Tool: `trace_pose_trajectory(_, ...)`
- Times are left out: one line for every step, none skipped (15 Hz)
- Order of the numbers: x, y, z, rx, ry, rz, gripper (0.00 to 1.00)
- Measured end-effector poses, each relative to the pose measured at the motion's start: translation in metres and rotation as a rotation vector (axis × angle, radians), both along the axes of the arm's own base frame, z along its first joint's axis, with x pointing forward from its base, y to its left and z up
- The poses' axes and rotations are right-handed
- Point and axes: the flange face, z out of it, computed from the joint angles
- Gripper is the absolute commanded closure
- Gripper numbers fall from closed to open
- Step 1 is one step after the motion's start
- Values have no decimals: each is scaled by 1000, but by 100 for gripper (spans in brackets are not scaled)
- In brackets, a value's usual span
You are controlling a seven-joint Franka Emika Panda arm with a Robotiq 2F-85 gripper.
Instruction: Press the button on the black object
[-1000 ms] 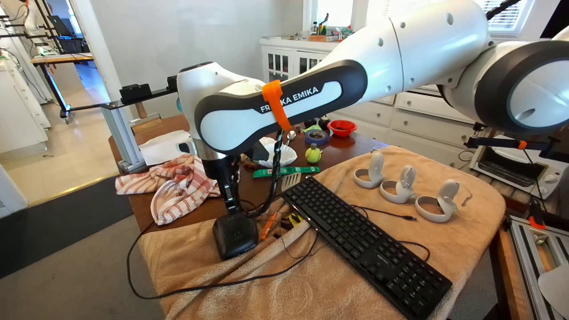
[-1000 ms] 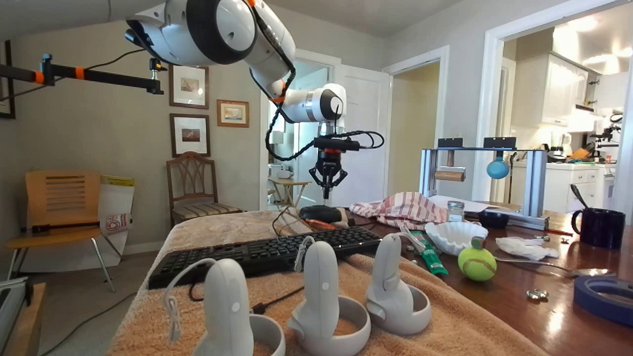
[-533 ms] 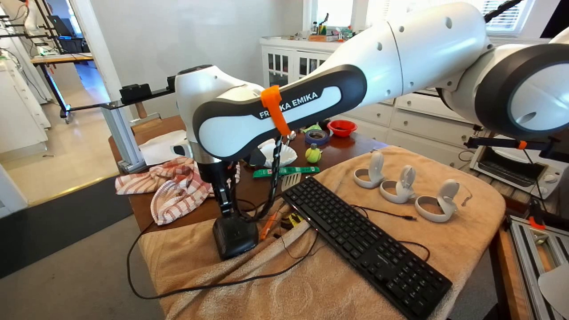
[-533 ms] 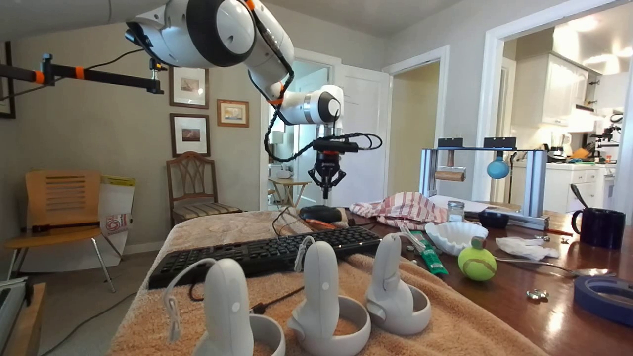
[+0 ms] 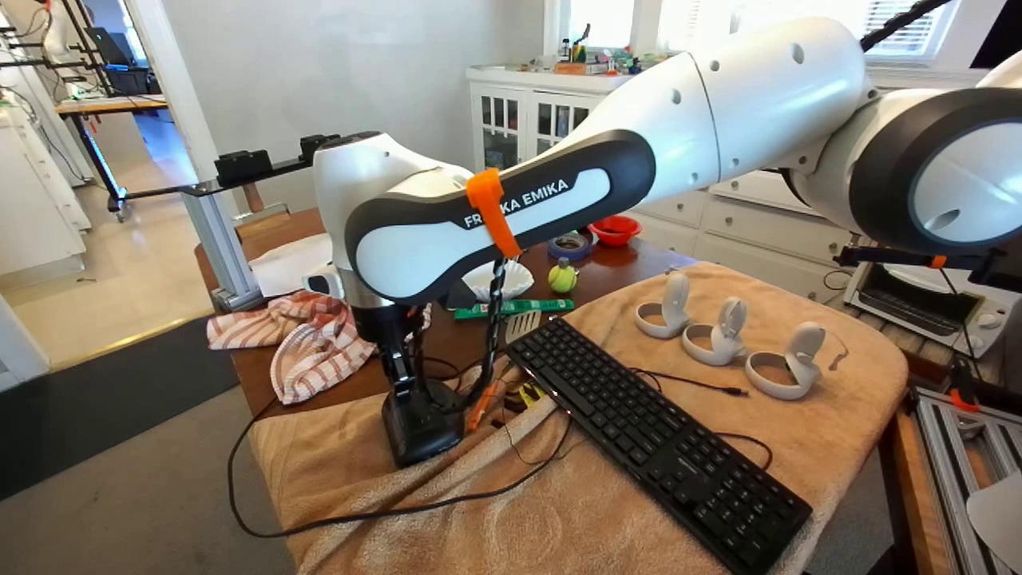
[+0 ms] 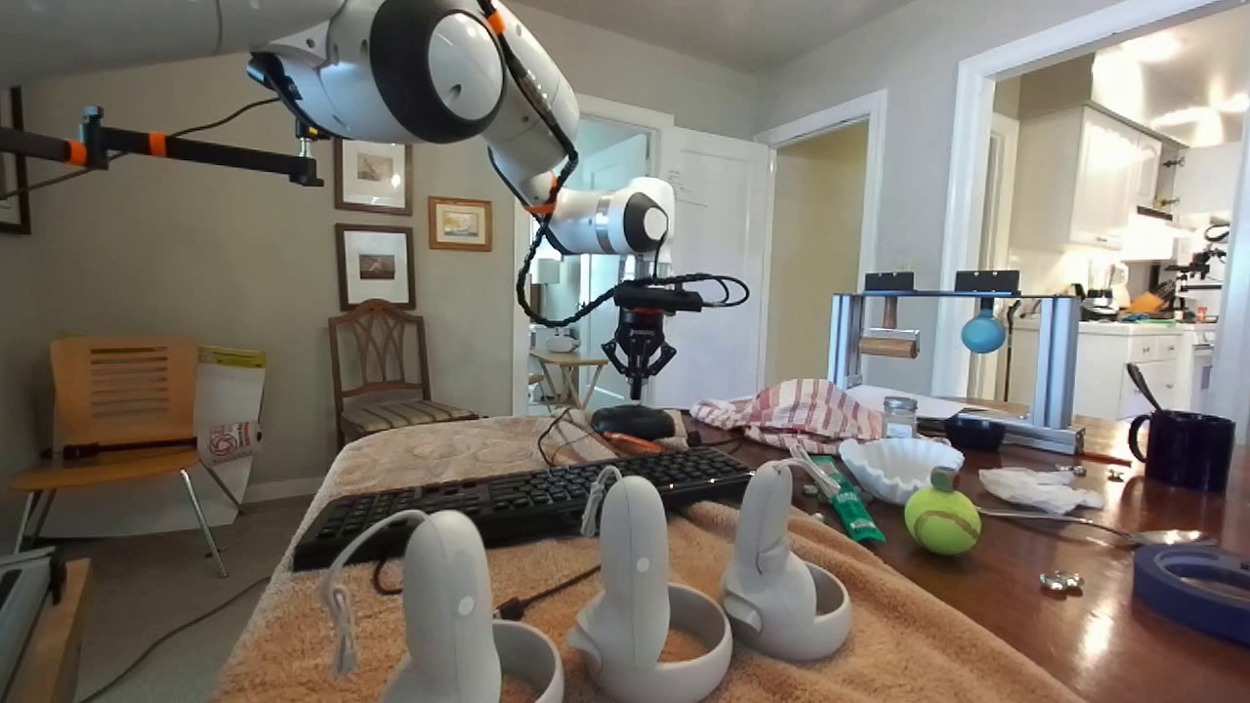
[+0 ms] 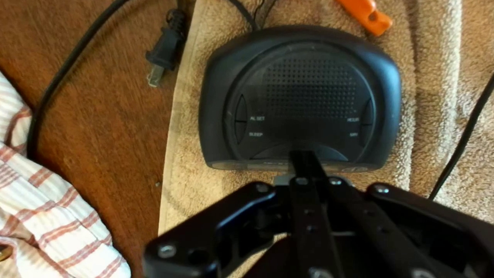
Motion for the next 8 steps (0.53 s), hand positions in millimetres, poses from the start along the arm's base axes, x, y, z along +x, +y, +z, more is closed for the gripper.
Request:
trace_pose_trajectory(0, 1, -1, 1, 1, 3, 100)
trace_pose_trajectory(-1, 1, -2, 2, 3, 6, 100)
trace_pose_trajectory(-1, 1, -3, 3, 4, 10, 100)
trace_pose_trajectory(-1, 1, -4, 4, 6, 12, 100)
trace_pose_trajectory(-1, 2, -6, 4, 9, 14, 100)
trace_pose_trajectory(-1, 2, -7, 4, 11, 15, 100)
trace_pose_trajectory(-2, 2, -9, 4, 13, 18, 100)
trace_pose_trajectory(-2, 2, -10, 5, 14, 22, 100)
